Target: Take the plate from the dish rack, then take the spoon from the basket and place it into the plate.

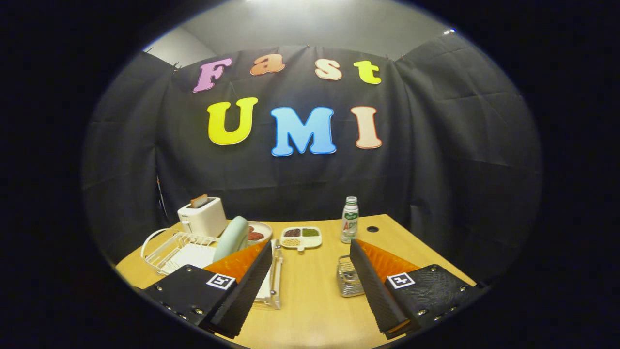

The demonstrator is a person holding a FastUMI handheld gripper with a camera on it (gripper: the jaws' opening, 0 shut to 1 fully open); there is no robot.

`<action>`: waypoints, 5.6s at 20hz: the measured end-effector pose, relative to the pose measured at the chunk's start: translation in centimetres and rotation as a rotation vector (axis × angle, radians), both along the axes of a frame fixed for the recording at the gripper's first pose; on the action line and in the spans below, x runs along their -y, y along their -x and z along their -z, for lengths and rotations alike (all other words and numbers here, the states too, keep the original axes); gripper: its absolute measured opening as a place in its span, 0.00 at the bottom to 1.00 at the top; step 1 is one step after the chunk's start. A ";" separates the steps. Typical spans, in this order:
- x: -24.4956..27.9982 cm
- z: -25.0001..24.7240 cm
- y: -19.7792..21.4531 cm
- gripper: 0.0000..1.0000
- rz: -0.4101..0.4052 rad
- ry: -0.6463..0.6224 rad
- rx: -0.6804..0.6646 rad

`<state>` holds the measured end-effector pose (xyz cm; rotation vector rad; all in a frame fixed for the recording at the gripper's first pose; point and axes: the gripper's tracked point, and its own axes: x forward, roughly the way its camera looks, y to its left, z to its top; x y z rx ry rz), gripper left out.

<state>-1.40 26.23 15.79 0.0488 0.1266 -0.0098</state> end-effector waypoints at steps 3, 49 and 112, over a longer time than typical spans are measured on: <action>-4.4 0.7 -2.5 0.98 -0.053 -0.041 -0.030; -13.0 2.4 -11.6 0.33 0.245 0.321 -0.382; 7.1 9.3 2.3 0.50 0.378 -0.439 -0.249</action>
